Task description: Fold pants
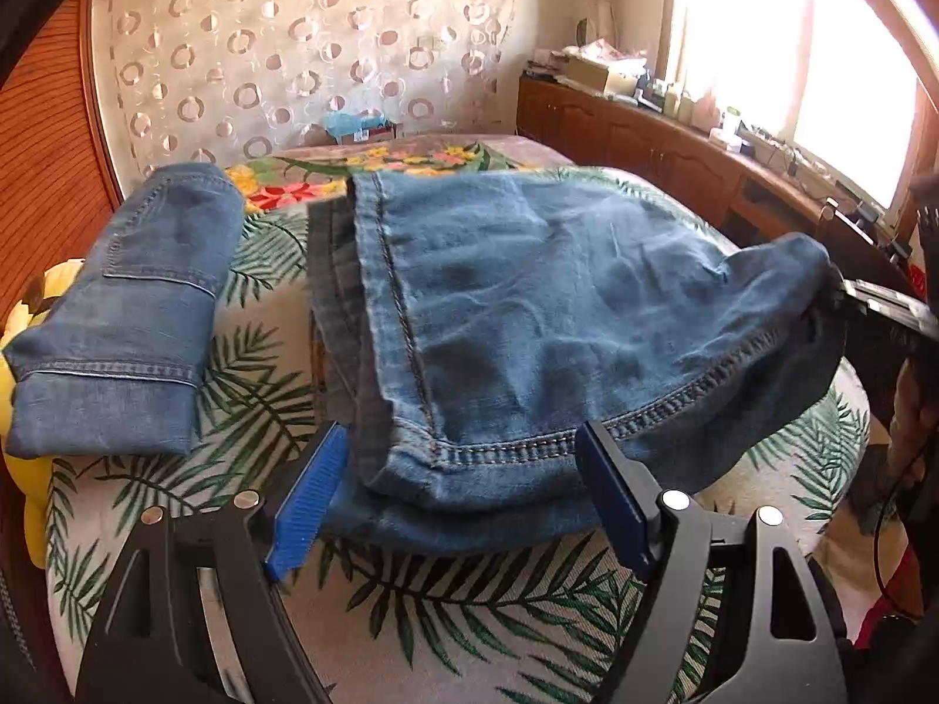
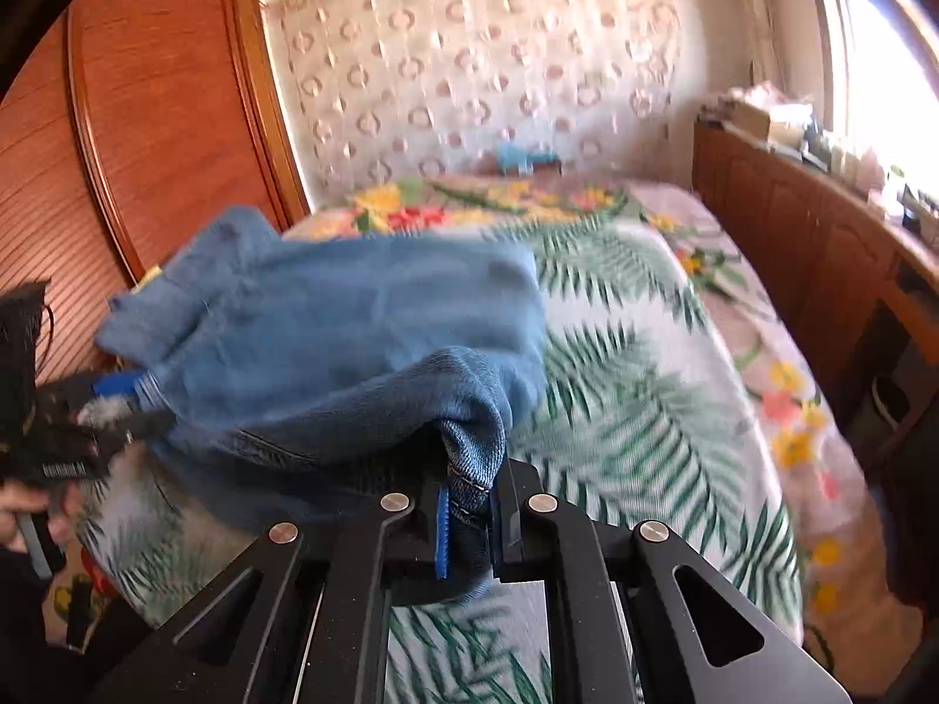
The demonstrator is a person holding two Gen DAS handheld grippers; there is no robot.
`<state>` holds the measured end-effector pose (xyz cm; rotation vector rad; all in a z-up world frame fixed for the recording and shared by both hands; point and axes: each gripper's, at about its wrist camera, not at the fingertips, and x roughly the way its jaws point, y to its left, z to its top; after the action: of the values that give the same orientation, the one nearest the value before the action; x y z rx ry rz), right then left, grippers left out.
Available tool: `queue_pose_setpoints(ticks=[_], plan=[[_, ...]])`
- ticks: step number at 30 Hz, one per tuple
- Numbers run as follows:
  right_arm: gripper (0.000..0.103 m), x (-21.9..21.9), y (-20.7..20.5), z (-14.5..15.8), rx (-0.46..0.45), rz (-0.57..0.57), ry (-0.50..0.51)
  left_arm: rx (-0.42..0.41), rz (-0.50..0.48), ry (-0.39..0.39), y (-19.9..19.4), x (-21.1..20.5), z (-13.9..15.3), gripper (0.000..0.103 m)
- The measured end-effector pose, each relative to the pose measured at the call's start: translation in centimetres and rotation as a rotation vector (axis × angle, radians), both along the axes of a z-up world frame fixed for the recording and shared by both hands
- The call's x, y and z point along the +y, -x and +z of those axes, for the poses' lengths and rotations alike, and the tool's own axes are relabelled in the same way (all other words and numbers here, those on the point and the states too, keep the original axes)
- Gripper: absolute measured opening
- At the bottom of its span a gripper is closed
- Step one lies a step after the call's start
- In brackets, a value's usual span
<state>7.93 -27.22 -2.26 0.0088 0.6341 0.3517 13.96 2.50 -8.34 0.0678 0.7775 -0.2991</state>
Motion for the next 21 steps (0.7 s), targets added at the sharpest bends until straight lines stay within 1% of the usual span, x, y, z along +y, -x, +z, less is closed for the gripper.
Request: queue_pose_setpoints(ticks=[4,10,12,15,18,21], plan=[[0.008,2.9,-0.8,3.1,-0.064,0.059,-0.014,-0.034,0.023,0.018,1.1,1.8,1.4,0.08],[0.008,9.2,-1.4,5.7,-0.126,0.189,-0.05,-0.078,0.083,0.017,2.9,5.8,3.3,0.08],[0.008,11.7,-1.6,5.8,-0.124,0.246,-0.067,-0.088,0.108,0.017,3.6,7.3,3.7,0.08],[0.008,15.3,-1.7,5.3,-0.114,0.324,-0.054,-0.096,0.151,0.012,4.6,9.3,4.0,0.08],[0.008,17.7,-1.9,4.1,-0.069,0.387,-0.048,-0.103,0.197,0.009,5.5,11.4,4.2,0.08],[0.008,19.4,-2.5,2.0,0.006,0.441,-0.035,-0.105,0.237,0.011,6.0,13.2,4.3,0.08]])
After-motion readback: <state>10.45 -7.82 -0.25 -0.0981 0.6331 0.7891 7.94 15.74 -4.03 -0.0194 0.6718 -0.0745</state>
